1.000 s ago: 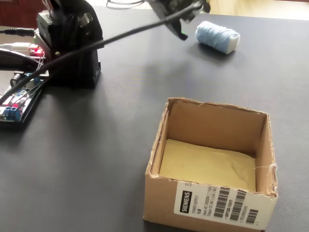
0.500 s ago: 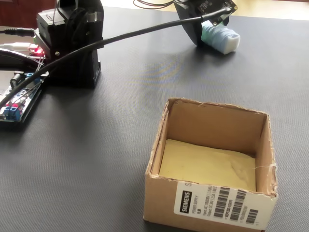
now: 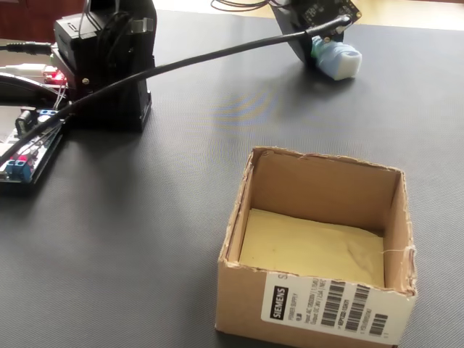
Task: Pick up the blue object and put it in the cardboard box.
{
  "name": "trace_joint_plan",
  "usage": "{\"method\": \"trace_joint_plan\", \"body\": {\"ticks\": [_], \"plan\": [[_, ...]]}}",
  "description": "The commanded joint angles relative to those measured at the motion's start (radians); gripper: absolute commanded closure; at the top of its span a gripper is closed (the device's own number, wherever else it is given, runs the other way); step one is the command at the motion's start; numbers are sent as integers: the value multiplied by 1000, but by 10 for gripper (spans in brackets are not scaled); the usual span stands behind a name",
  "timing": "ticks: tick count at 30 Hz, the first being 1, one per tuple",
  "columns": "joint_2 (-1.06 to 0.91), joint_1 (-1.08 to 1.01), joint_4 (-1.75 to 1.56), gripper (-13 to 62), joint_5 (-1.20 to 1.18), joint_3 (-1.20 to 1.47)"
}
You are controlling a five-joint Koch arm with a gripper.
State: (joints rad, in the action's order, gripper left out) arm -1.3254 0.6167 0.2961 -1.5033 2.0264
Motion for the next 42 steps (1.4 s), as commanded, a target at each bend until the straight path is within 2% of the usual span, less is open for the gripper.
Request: {"method": "trace_joint_plan", "body": {"ticks": [1,5,15,35,42], "plan": [[23,5,-91,542,-8,2],[-37,-14,-353,542,-15,91],[-247,-153,-589,542,-14,259],[-675,-588,-724,541,-6,537],[-752,-885,-726,541,18,546]]}}
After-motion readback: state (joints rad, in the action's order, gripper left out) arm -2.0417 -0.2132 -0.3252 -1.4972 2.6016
